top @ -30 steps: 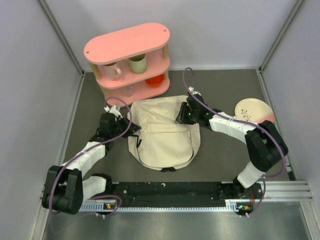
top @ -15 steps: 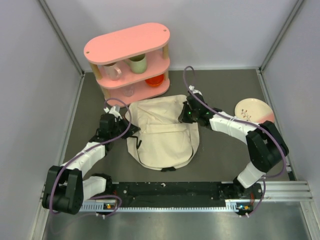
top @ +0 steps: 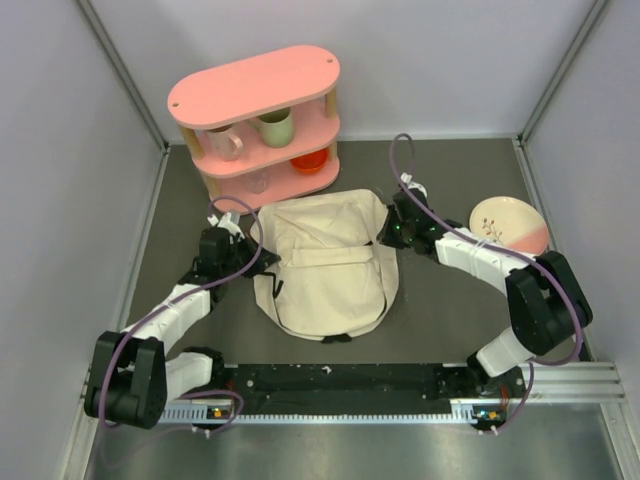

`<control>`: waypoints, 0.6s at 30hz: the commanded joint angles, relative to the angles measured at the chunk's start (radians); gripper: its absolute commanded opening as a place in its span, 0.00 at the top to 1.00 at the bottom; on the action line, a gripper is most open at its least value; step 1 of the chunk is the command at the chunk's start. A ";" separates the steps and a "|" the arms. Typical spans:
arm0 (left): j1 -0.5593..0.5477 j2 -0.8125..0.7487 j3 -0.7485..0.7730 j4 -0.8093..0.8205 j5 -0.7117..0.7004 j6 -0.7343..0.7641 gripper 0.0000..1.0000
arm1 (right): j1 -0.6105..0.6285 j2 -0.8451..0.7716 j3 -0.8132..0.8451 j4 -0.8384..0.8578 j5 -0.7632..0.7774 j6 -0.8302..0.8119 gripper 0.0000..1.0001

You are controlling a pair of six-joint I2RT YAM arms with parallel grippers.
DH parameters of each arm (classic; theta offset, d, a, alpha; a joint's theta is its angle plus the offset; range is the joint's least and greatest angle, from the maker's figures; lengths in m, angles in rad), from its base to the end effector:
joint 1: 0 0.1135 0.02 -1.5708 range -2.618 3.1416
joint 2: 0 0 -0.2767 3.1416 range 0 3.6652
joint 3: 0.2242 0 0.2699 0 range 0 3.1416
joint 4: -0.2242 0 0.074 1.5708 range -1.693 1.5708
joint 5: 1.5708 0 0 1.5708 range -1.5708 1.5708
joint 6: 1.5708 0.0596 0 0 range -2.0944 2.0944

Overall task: Pack the student bag
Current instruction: Zip the student bag at the center of the board.

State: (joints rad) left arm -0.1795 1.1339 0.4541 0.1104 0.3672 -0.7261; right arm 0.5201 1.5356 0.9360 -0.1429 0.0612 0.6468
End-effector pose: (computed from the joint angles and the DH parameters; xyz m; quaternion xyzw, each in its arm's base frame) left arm 0.2466 -0.0665 0.1756 -0.1484 0.8541 -0.3505 0.3543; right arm 0.3140 0.1756 0.2008 0.0702 0.9124 0.1982 0.3511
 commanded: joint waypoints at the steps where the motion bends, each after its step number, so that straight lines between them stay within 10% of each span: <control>1: 0.003 -0.019 0.006 -0.006 -0.017 0.027 1.00 | -0.018 -0.046 -0.025 0.020 0.005 0.001 1.00; 3: 0.003 -0.016 0.006 -0.006 -0.014 0.027 1.00 | -0.023 -0.060 -0.031 0.055 -0.084 0.008 0.99; 4: 0.003 -0.014 0.006 -0.005 -0.014 0.027 1.00 | -0.023 -0.063 -0.035 0.065 -0.113 0.029 0.76; 7: 0.003 -0.002 0.011 0.000 -0.007 0.025 1.00 | -0.025 -0.081 -0.052 0.092 -0.161 0.083 0.48; 18: 0.003 -0.003 0.006 -0.005 -0.008 0.030 1.00 | -0.035 -0.074 -0.109 0.198 -0.241 0.178 0.43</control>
State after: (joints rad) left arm -0.1795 1.1347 0.4541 0.1089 0.3660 -0.7216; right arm 0.4923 1.4715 0.8265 -0.0353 -0.1131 0.7830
